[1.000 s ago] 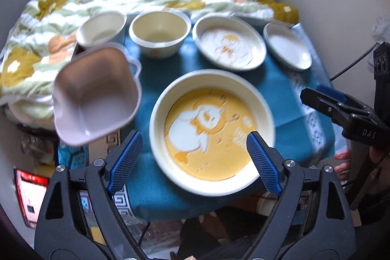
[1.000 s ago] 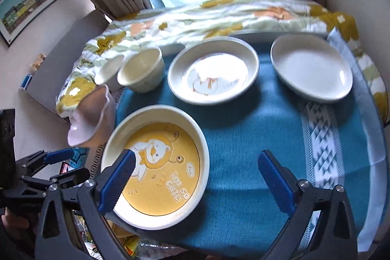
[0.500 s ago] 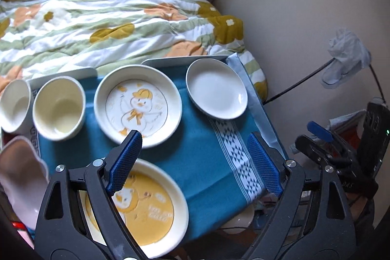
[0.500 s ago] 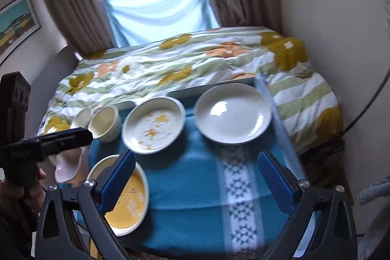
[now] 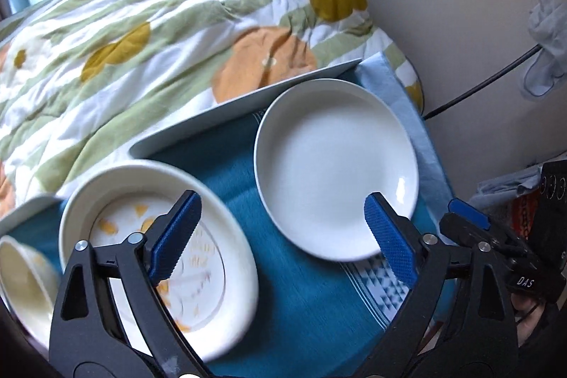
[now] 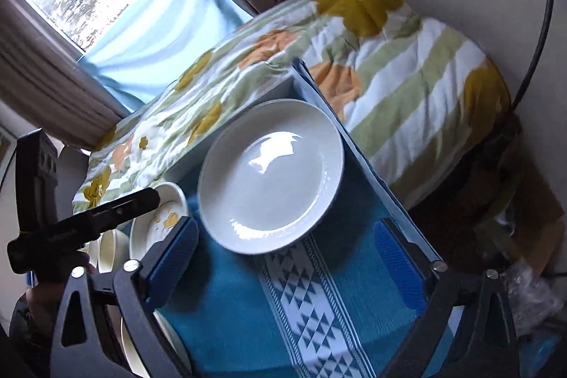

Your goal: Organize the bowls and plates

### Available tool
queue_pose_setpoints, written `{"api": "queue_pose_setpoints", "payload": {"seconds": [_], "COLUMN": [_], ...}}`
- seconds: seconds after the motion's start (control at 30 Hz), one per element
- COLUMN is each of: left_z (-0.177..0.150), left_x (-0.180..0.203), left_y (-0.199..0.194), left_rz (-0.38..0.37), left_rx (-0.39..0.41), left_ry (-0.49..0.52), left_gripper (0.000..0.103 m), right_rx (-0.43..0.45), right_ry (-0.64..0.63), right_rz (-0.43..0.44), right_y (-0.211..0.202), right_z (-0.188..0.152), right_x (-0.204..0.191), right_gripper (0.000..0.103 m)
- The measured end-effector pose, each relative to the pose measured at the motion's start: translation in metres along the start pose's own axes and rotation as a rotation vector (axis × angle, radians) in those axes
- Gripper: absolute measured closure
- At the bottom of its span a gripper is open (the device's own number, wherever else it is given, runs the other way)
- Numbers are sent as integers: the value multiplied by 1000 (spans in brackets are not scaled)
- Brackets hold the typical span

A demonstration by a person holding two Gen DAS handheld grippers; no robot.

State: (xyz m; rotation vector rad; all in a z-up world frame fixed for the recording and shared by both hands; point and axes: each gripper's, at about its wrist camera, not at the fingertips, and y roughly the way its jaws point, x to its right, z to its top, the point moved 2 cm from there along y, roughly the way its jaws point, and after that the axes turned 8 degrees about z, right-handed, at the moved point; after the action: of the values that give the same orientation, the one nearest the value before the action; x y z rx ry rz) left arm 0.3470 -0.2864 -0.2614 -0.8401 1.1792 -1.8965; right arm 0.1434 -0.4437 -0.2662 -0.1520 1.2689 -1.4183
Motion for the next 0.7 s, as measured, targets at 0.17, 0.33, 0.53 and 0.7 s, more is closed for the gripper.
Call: {"api": "queue_pose_setpoints", "payload": {"seconds": [0.17, 0.33, 0.53, 0.7], "left_z": [21, 30, 33, 32], "left_x": [-7, -14, -11, -9], "left_y": [48, 70, 83, 83], "left_rz": [7, -5, -21, -14], "left_rx": [-79, -115, -142, -125], "left_ry": [36, 42, 73, 88], "left_gripper": [38, 55, 86, 86], "right_rx": [-37, -42, -33, -20], "right_ry": [61, 85, 109, 127], "right_rz": [7, -9, -56, -69], "right_y": [35, 47, 54, 54], "right_z": [9, 12, 15, 17], "right_x": [19, 23, 28, 35], "right_gripper": [41, 59, 79, 92]}}
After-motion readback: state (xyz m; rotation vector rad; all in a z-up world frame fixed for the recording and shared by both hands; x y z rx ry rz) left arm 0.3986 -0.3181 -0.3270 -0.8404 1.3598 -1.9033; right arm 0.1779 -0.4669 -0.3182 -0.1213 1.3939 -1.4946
